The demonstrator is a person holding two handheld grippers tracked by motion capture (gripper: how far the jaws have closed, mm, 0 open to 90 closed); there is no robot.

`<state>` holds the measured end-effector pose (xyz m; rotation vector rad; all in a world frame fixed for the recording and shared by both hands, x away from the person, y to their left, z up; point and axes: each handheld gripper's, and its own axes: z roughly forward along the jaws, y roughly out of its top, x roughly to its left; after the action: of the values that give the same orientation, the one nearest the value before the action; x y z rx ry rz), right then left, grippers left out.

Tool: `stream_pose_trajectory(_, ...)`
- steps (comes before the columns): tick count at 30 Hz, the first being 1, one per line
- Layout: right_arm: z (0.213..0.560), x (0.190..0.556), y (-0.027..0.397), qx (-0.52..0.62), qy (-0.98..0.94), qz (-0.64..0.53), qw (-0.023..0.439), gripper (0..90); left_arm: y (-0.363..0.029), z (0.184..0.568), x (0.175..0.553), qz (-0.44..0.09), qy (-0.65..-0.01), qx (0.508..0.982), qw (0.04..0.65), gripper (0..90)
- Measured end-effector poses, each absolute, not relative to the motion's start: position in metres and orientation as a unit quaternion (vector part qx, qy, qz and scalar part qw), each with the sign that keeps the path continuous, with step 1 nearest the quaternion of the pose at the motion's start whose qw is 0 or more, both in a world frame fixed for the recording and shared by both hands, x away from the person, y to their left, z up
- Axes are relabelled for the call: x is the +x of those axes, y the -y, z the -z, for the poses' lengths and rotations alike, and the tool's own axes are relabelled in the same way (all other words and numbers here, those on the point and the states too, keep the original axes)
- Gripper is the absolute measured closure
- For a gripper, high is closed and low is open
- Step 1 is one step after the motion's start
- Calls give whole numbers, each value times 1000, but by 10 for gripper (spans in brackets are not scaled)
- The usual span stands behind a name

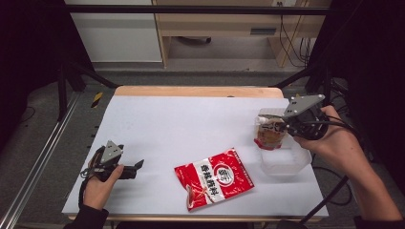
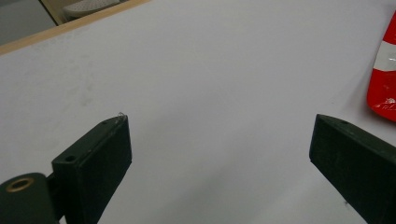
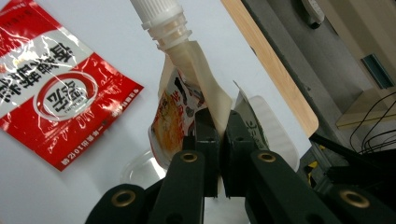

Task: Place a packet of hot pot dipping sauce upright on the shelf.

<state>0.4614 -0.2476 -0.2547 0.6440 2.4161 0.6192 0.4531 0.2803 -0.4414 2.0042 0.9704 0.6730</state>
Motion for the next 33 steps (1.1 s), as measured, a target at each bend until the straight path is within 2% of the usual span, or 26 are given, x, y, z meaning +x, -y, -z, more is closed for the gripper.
stream_pose_trajectory(17, 271, 474, 271, 252, -899, -216, 285, 873, -281, 442, 454, -264, -383, 793, 393, 58)
stream_pose_trajectory(33, 277, 512, 279, 262, -888, -233, 297, 874, -279, 443, 455, -261, -381, 797, 390, 60)
